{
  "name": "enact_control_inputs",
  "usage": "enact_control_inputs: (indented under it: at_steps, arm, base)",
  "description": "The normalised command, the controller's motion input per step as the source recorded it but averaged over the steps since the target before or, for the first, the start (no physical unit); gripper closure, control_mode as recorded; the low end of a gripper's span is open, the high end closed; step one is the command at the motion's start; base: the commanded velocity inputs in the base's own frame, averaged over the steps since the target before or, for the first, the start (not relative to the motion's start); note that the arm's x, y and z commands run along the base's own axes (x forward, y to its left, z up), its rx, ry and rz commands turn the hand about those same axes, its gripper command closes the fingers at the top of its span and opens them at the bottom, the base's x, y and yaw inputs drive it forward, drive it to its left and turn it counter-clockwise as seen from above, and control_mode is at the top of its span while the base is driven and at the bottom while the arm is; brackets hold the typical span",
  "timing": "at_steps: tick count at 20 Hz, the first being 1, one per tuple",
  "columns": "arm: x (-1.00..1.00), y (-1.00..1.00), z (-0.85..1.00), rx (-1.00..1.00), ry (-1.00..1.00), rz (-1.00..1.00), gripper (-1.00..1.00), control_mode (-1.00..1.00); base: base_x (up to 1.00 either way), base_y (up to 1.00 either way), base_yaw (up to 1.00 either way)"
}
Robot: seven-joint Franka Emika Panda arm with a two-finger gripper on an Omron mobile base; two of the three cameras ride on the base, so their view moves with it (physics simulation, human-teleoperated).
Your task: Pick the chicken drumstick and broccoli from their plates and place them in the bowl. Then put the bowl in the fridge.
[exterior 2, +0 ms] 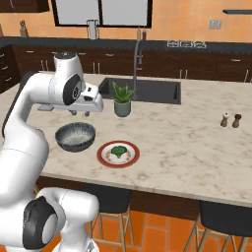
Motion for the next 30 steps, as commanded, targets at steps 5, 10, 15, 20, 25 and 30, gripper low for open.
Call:
enact_control_inputs:
  at_steps: [5, 10, 15, 20, 25, 30]
  arm:
    - [-0.32, -0.04, -0.1, 0.0, 0.03, -0.01, -1.0, -1.0]
    - [-0.07, -0.73, -0.34, 0.01, 0.09, -0.11, -1.0, -1.0]
    - [0.11, -0.71, -0.53, 0.17, 0.08, -0.11, -1.0, -1.0]
    - [0.17, -0.79, -0.52, 0.16, 0.03, -0.15, -1.0, -1.0]
    - [0.23, -0.43, -0.65, 0.22, 0.01, -0.21, -1.0, -1.0]
    - [0.65, -0.01, -0.38, 0.15, 0.1, -0.07, -1.0, -1.0]
  base:
    - [0.0, 0.0, 0.0]
    - [0.0, 0.0, 0.0]
    - [0.0, 0.0, 0.0]
    - [0.0, 0.0, 0.0]
    - [0.0, 0.0, 0.0]
    - [0.0, 0.0, 0.0]
